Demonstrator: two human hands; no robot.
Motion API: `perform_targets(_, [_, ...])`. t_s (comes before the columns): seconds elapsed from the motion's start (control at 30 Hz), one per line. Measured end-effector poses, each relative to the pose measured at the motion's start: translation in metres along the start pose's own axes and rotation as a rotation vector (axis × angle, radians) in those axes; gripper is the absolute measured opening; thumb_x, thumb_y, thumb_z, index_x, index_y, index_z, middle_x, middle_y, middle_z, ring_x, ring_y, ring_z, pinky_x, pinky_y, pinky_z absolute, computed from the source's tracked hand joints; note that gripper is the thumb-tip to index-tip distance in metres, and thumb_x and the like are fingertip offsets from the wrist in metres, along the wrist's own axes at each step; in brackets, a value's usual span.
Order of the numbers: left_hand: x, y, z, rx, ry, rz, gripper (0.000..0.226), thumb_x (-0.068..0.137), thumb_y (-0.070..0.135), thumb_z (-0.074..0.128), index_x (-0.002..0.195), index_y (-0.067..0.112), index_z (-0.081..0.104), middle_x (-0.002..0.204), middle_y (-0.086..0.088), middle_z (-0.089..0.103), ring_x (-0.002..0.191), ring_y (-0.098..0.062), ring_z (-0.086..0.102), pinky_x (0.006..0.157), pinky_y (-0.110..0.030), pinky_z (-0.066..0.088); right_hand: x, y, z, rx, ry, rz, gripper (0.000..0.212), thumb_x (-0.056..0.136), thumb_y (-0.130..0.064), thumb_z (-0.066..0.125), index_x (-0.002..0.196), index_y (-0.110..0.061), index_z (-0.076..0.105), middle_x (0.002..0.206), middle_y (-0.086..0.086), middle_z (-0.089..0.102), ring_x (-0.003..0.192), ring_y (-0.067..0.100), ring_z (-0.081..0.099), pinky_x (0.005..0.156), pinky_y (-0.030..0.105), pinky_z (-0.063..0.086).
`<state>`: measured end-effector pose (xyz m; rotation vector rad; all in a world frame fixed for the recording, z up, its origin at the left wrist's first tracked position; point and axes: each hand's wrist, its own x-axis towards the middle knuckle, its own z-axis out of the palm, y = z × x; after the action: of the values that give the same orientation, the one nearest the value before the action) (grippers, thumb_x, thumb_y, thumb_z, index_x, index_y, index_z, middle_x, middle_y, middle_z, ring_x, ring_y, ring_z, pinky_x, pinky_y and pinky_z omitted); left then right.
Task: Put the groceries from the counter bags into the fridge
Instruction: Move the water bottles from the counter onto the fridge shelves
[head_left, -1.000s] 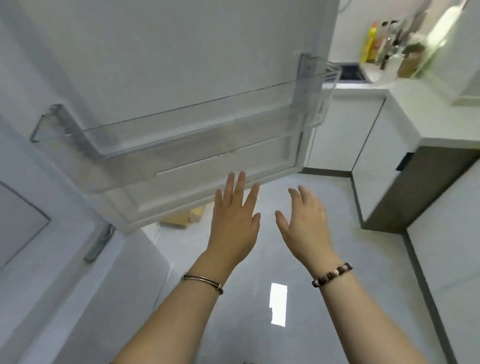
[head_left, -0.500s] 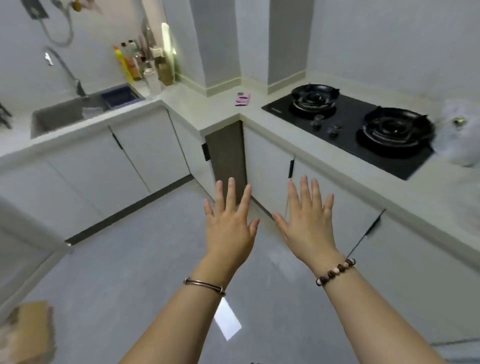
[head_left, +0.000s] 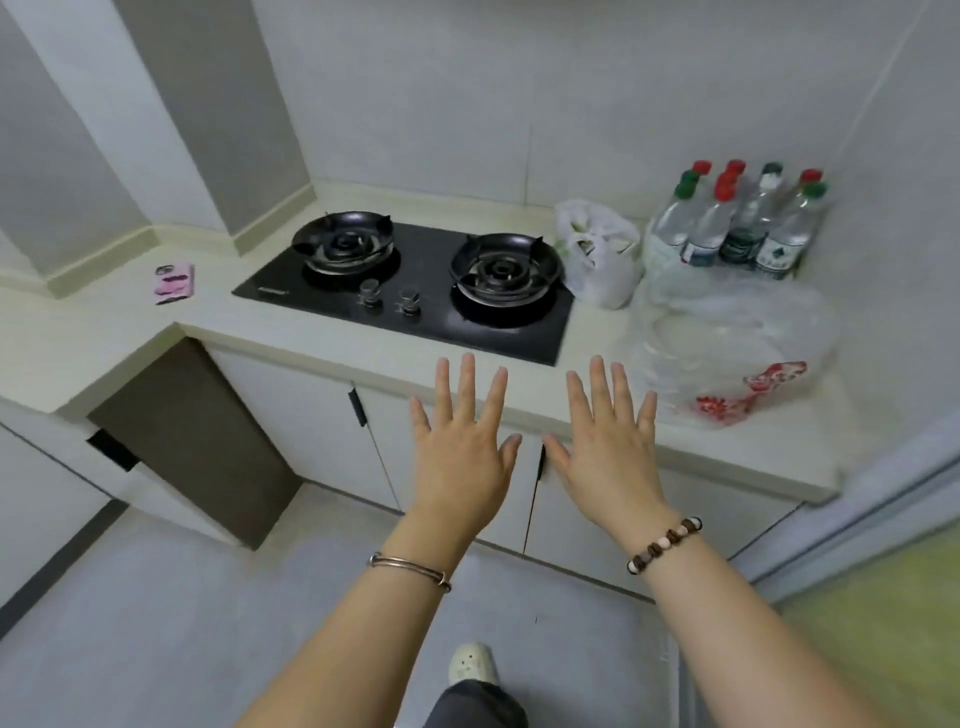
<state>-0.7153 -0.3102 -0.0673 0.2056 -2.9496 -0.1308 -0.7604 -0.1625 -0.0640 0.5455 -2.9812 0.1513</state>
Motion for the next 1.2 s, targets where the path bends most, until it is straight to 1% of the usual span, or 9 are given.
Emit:
perform_targets(0.07, [0.032, -0.001, 0.003, -0.013, -0.001, 0.044, 0.069, 0.097, 0.050, 0.025, 0.146, 0.029, -0.018, 0.155, -0.007, -0.024, 0.140, -0.030, -0.028, 0.113, -0.054, -0.006, 0.025, 0.006, 0.000, -0.012, 0.005, 0.036, 0.071, 0.097, -0.053, 0.024, 0.151, -0.018, -0.004, 0.157, 0.009, -0.019, 0.143, 0.026, -0.022, 0.112, 0.051, -0.012])
perform_targets(0.23, [0.111, -0.005, 0.006, -0.047, 0.011, 0.118, 0.067, 0.097, 0.049, 0.027, 0.150, 0.027, -0.008, 0.157, -0.008, -0.016, 0.142, -0.031, -0.021, 0.114, -0.055, 0.001, 0.090, 0.019, -0.002, -0.020, 0.021, 0.127, 0.071, 0.096, -0.052, 0.027, 0.151, -0.017, 0.000, 0.157, 0.009, -0.015, 0.144, 0.026, -0.019, 0.113, 0.050, -0.011])
perform_targets(0.37, [0.165, -0.002, 0.014, -0.086, 0.052, 0.171, 0.069, 0.094, 0.047, 0.040, 0.151, 0.024, 0.009, 0.159, -0.010, 0.000, 0.145, -0.033, -0.006, 0.112, -0.058, 0.011, 0.127, 0.033, 0.000, -0.005, 0.069, 0.211, 0.069, 0.095, -0.050, 0.033, 0.151, -0.015, 0.010, 0.158, 0.011, -0.006, 0.145, 0.027, -0.012, 0.114, 0.051, -0.006])
perform_targets(0.57, [0.223, 0.022, 0.024, -0.129, 0.078, 0.237, 0.068, 0.091, 0.044, 0.048, 0.149, 0.021, 0.022, 0.157, -0.013, 0.015, 0.145, -0.036, 0.008, 0.109, -0.059, 0.020, 0.159, 0.071, 0.003, -0.006, 0.075, 0.304, 0.068, 0.095, -0.049, 0.035, 0.150, -0.013, 0.016, 0.159, 0.012, -0.001, 0.146, 0.028, -0.008, 0.114, 0.052, -0.003])
perform_targets(0.63, [0.238, 0.031, 0.029, -0.125, 0.058, 0.242, 0.068, 0.092, 0.046, 0.045, 0.150, 0.021, 0.017, 0.158, -0.013, 0.010, 0.145, -0.035, 0.003, 0.110, -0.058, 0.018, 0.170, 0.086, 0.004, 0.000, 0.078, 0.324, 0.067, 0.095, -0.049, 0.036, 0.150, -0.013, 0.017, 0.159, 0.012, -0.001, 0.146, 0.028, -0.007, 0.114, 0.053, -0.002])
perform_targets(0.77, [0.270, 0.054, 0.039, -0.127, 0.015, 0.257, 0.069, 0.096, 0.051, 0.032, 0.151, 0.025, -0.001, 0.159, -0.008, -0.008, 0.145, -0.031, -0.013, 0.114, -0.054, 0.006, 0.200, 0.119, 0.005, 0.004, 0.084, 0.339, 0.068, 0.096, -0.049, 0.035, 0.150, -0.013, 0.016, 0.159, 0.012, -0.002, 0.146, 0.028, -0.007, 0.114, 0.052, -0.002])
perform_targets(0.9, [0.311, 0.081, 0.045, -0.117, -0.006, 0.272, 0.069, 0.096, 0.051, 0.030, 0.150, 0.026, -0.005, 0.158, -0.008, -0.014, 0.144, -0.030, -0.016, 0.115, -0.053, 0.002, 0.239, 0.156, 0.003, 0.005, 0.085, 0.337, 0.069, 0.096, -0.050, 0.032, 0.151, -0.014, 0.010, 0.158, 0.010, -0.007, 0.145, 0.026, -0.012, 0.115, 0.050, -0.005])
perform_targets(1.07, [0.376, 0.121, 0.055, -0.132, 0.013, 0.306, 0.070, 0.096, 0.049, 0.035, 0.151, 0.024, 0.001, 0.158, -0.008, -0.009, 0.145, -0.031, -0.010, 0.115, -0.054, 0.010, 0.291, 0.210, -0.010, 0.034, 0.134, 0.340, 0.069, 0.096, -0.048, 0.035, 0.151, -0.014, 0.010, 0.159, 0.010, -0.005, 0.145, 0.026, -0.010, 0.116, 0.050, -0.003])
perform_targets(1.2, [0.422, 0.158, 0.067, -0.214, -0.010, 0.317, 0.069, 0.096, 0.046, 0.037, 0.151, 0.022, 0.003, 0.159, -0.010, -0.005, 0.145, -0.031, -0.008, 0.117, -0.052, 0.005, 0.329, 0.250, -0.008, 0.024, 0.169, 0.317, 0.069, 0.095, -0.046, 0.041, 0.149, -0.012, 0.018, 0.158, 0.013, 0.003, 0.146, 0.028, -0.001, 0.116, 0.049, 0.001])
